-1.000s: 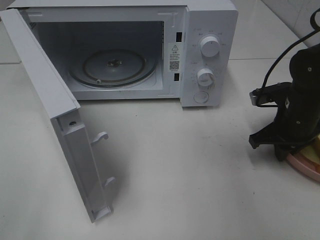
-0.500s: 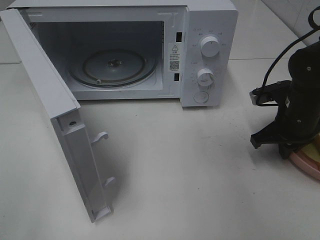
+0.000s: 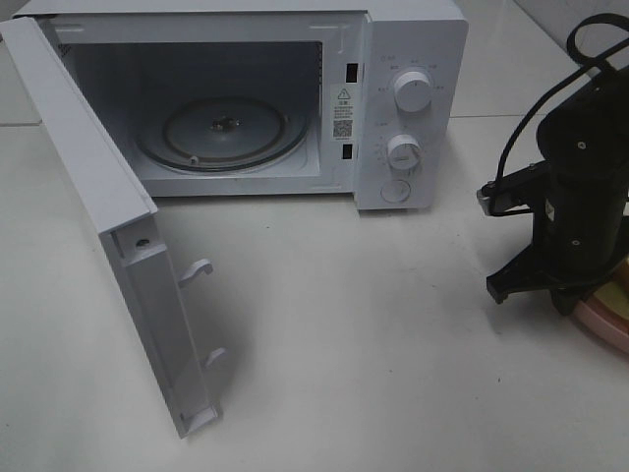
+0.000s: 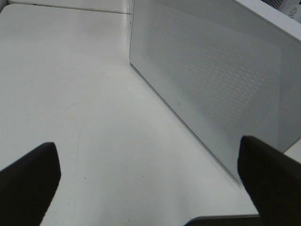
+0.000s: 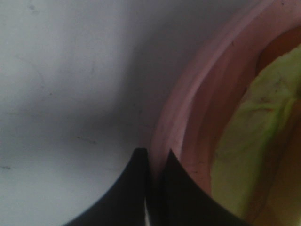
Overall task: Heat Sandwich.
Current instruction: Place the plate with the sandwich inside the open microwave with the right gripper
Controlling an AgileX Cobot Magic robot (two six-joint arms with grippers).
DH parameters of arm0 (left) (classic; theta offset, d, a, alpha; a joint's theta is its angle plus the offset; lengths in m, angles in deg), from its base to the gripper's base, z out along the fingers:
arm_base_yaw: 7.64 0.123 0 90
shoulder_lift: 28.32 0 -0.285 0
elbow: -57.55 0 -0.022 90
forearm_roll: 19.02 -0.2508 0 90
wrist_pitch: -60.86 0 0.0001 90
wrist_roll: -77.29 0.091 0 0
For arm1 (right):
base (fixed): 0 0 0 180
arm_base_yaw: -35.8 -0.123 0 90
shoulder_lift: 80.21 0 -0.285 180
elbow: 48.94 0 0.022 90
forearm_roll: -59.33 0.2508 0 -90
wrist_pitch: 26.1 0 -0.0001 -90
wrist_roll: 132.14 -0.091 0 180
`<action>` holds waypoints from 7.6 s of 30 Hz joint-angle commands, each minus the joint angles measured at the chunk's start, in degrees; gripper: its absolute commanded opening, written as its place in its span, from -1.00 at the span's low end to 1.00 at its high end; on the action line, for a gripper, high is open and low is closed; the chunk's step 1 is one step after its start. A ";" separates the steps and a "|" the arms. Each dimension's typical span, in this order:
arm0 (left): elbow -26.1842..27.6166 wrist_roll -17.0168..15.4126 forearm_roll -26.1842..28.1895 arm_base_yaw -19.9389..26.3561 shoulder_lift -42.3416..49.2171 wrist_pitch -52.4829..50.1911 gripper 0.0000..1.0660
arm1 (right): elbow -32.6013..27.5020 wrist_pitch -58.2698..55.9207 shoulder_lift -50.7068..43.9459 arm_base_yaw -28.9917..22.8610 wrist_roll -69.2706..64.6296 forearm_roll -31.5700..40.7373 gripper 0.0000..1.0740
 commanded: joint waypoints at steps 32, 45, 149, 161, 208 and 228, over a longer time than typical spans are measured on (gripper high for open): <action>-0.11 -0.11 0.11 -0.11 0.40 0.00 0.82 | -4.81 -9.34 -12.20 -10.71 -2.86 -3.32 -1.00; -0.11 -0.11 0.11 -0.11 0.40 0.00 0.82 | -8.42 -12.78 -17.25 -18.33 -3.32 -3.38 -1.00; -0.11 -0.11 0.11 -0.11 0.40 0.00 0.82 | -8.42 14.32 -20.68 -27.16 95.74 10.43 -0.98; -0.11 -0.11 0.11 -0.11 0.40 0.00 0.82 | -8.37 16.90 -20.68 -22.69 113.10 25.44 -0.99; -0.11 -0.11 0.11 -0.11 0.40 0.00 0.82 | 12.61 18.68 -4.30 -22.75 128.86 36.61 -1.00; -0.11 -0.11 0.11 -0.11 0.40 0.00 0.82 | 31.91 10.89 8.94 -22.69 123.99 32.89 -1.00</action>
